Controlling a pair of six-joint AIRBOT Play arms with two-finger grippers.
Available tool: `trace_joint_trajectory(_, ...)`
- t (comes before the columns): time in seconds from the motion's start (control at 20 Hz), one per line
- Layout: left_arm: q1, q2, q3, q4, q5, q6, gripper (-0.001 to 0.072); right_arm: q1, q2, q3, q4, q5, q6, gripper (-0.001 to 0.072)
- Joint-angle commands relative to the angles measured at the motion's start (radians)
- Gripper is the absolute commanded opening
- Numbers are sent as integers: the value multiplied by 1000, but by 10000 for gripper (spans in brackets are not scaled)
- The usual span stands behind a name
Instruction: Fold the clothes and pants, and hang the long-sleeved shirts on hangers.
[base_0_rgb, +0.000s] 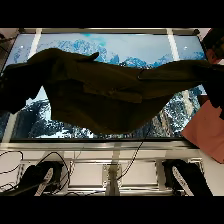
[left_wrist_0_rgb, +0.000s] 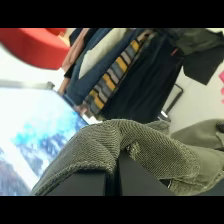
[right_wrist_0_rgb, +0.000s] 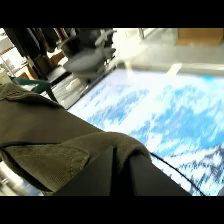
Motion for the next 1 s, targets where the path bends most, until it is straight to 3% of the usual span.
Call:
trace_joint_trajectory(0.0, 2, -11, -16, 192, -71, -273, 25, 1, -76, -5, -13, 28, 89, 37)
trace_joint_trajectory(0.1, -8, -93, -58, 194, -69, -281, 26, 1, -210, -25, -10, 10, 89, 37)
trace_joint_trajectory(0.25, -42, -304, -74, 194, -31, -159, 26, 1, -443, -33, -11, -74, 84, 38)
trace_joint_trajectory(0.35, -43, -467, -74, 186, 52, -150, 26, 1, -589, -33, -9, -176, 61, 38)
trace_joint_trajectory(0.45, -20, -605, -72, 119, 166, -121, 27, 1, -694, -33, -11, -293, 58, 38)
trace_joint_trajectory(0.5, 2, -659, -72, 60, 209, -58, 26, 1, -727, -33, -12, -346, 58, 38)
trace_joint_trajectory(0.65, 74, -746, -72, -89, 225, 63, 26, 1, -773, -33, -13, -418, 58, 38)
trace_joint_trajectory(0.75, 118, -759, -72, -64, 189, 74, 26, 1, -780, -33, -16, -340, 58, 38)
trace_joint_trajectory(0.95, 218, -761, -72, 159, -85, 64, 24, 33, -796, -40, -114, 18, 58, 38)
